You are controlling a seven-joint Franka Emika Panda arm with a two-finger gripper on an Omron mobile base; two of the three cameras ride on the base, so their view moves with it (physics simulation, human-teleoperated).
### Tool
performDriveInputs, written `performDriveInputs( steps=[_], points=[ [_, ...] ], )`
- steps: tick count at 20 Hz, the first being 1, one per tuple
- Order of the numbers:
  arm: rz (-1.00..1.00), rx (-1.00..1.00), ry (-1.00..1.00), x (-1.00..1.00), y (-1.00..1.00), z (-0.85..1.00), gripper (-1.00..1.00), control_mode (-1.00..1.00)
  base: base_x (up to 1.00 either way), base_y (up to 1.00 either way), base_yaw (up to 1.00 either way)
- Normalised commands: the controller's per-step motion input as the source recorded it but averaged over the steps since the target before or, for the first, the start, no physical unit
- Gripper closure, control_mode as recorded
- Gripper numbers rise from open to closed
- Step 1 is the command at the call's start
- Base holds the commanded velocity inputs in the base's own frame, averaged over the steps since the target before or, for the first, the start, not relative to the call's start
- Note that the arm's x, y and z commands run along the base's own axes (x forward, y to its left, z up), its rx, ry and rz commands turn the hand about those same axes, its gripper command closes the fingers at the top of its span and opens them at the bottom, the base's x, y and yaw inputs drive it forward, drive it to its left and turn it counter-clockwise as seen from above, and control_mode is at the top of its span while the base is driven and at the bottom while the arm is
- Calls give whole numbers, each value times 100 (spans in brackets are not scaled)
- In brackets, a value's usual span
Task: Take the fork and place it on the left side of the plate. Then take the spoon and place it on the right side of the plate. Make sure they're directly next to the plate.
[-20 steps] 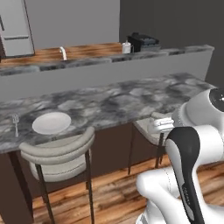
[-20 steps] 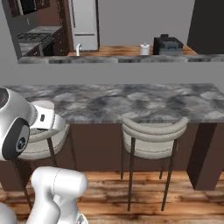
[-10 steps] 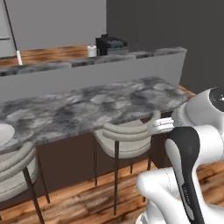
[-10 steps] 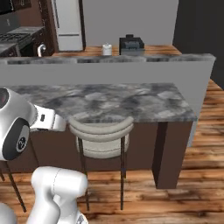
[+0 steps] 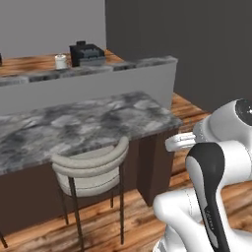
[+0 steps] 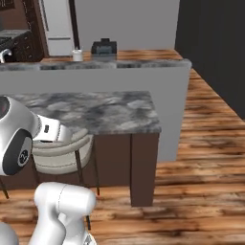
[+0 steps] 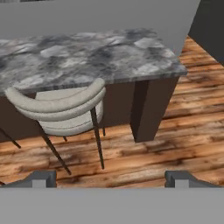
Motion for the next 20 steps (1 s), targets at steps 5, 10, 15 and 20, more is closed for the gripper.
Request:
performDriveInputs(
  steps=[5, 10, 15, 20],
  points=[
    [0, 0, 0, 0, 0, 0, -100, 100, 22, -100, -1],
    [0, 0, 0, 0, 0, 0, -100, 100, 35, -100, 0],
    [0, 0, 0, 0, 0, 0, -100, 100, 55, -100, 0],
    [0, 0, 0, 0, 0, 0, -100, 100, 85, -100, 0]
  ],
)
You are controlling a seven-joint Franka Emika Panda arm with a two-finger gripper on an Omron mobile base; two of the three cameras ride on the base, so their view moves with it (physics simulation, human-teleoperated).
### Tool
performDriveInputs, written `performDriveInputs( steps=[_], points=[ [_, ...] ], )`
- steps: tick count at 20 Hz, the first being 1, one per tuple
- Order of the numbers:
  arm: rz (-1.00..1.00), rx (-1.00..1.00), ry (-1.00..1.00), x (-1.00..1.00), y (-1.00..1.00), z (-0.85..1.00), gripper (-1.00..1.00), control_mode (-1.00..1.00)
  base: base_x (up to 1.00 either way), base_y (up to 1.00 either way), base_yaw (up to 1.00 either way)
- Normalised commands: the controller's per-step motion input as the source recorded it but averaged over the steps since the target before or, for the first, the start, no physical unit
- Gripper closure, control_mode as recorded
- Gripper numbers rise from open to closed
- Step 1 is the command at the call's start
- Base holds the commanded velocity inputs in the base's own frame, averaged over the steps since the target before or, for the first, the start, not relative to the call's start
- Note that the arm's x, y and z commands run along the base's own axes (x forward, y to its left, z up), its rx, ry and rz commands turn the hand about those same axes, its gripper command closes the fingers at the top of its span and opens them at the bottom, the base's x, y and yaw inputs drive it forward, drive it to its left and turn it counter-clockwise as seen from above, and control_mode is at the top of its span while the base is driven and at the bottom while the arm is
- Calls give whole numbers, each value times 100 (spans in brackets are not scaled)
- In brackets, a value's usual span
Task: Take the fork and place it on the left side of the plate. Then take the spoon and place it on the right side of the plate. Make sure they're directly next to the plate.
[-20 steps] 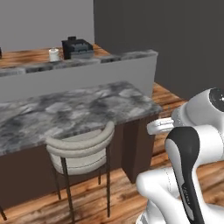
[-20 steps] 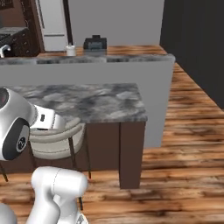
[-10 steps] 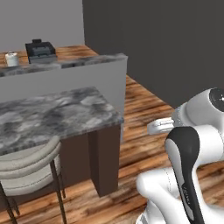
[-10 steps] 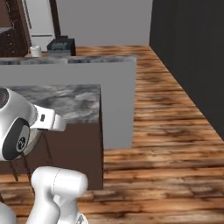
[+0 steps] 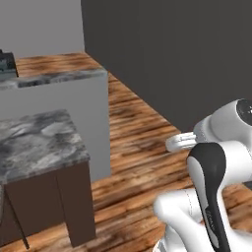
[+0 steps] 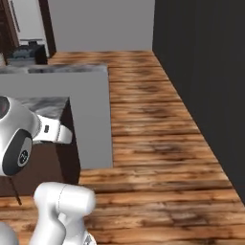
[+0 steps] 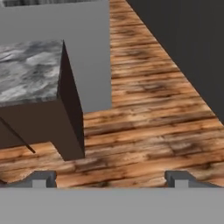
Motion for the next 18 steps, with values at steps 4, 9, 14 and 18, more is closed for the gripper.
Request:
performDriveInputs(
  steps=[4, 9, 14, 18],
  points=[
    [0, 0, 0, 0, 0, 0, -100, 100, 100, -100, 4],
    [0, 0, 0, 0, 0, 0, -100, 100, 100, -94, 9],
    [0, 0, 0, 0, 0, 0, -100, 100, 100, -64, 20],
    [0, 0, 0, 0, 0, 0, -100, 100, 100, -61, 22]
  ],
)
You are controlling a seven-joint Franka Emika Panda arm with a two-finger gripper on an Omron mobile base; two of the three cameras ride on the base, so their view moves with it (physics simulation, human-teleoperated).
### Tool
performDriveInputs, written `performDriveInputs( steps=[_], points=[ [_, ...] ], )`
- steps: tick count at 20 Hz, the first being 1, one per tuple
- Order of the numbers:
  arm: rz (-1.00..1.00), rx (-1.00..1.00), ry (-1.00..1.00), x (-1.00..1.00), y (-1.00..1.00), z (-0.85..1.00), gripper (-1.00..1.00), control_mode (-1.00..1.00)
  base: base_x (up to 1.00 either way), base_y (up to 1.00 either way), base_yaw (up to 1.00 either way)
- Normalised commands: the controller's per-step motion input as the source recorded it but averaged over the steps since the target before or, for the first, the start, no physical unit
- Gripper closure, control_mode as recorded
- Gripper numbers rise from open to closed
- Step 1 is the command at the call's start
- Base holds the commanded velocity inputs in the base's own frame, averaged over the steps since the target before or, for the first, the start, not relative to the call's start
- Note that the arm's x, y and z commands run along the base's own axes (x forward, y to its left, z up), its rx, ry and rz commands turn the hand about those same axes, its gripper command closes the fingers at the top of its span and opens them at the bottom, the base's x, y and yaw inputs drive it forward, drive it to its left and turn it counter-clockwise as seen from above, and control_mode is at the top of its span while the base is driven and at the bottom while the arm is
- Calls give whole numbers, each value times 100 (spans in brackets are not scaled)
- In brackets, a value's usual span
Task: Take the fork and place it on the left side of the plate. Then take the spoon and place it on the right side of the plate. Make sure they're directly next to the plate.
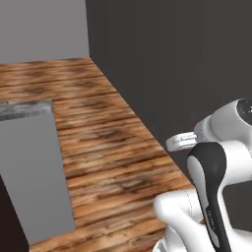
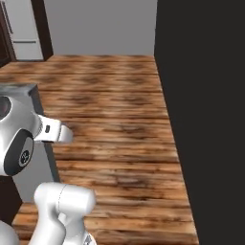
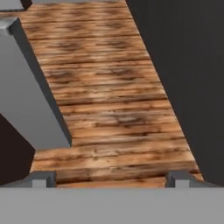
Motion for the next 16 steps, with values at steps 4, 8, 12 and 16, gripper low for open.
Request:
performDriveInputs(
  steps=[4, 8, 12, 16],
  points=[
    [0, 0, 0, 0, 0, 0, -100, 100, 100, -44, 23],
    [0, 0, 0, 0, 0, 0, -100, 100, 100, -22, 25],
    [0, 0, 0, 0, 0, 0, -100, 100, 100, -15, 29],
    [0, 0, 0, 0, 0, 0, -100, 100, 100, -10, 31]
  ],
)
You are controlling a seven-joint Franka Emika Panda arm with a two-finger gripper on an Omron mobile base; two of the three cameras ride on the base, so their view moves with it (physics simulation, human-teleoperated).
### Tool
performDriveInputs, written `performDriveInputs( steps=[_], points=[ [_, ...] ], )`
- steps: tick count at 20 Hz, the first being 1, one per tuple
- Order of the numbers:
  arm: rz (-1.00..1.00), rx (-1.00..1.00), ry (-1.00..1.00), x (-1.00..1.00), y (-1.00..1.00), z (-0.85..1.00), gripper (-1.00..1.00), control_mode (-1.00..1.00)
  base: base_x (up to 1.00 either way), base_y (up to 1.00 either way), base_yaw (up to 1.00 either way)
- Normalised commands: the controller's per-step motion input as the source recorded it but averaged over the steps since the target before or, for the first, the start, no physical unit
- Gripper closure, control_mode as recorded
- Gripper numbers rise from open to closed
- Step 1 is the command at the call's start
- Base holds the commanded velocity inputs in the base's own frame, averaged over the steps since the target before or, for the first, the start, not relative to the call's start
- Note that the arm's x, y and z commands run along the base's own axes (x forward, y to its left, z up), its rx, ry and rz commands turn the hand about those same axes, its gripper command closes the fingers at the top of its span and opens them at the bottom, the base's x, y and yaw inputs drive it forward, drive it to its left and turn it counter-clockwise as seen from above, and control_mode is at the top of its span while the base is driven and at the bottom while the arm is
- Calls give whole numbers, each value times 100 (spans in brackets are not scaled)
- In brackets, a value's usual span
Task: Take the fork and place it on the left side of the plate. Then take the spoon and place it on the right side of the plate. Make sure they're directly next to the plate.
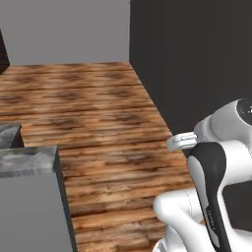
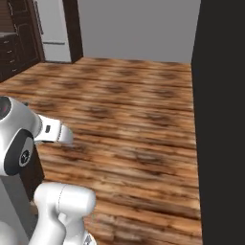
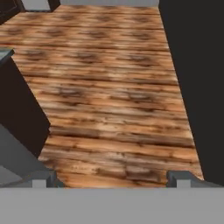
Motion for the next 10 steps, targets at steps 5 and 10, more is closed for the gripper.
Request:
performDriveInputs(
  steps=[5, 10],
  points=[
    [0, 0, 0, 0, 0, 0, -100, 100, 100, -12, 33],
    [0, 0, 0, 0, 0, 0, -100, 100, 100, -39, 29]
  ],
)
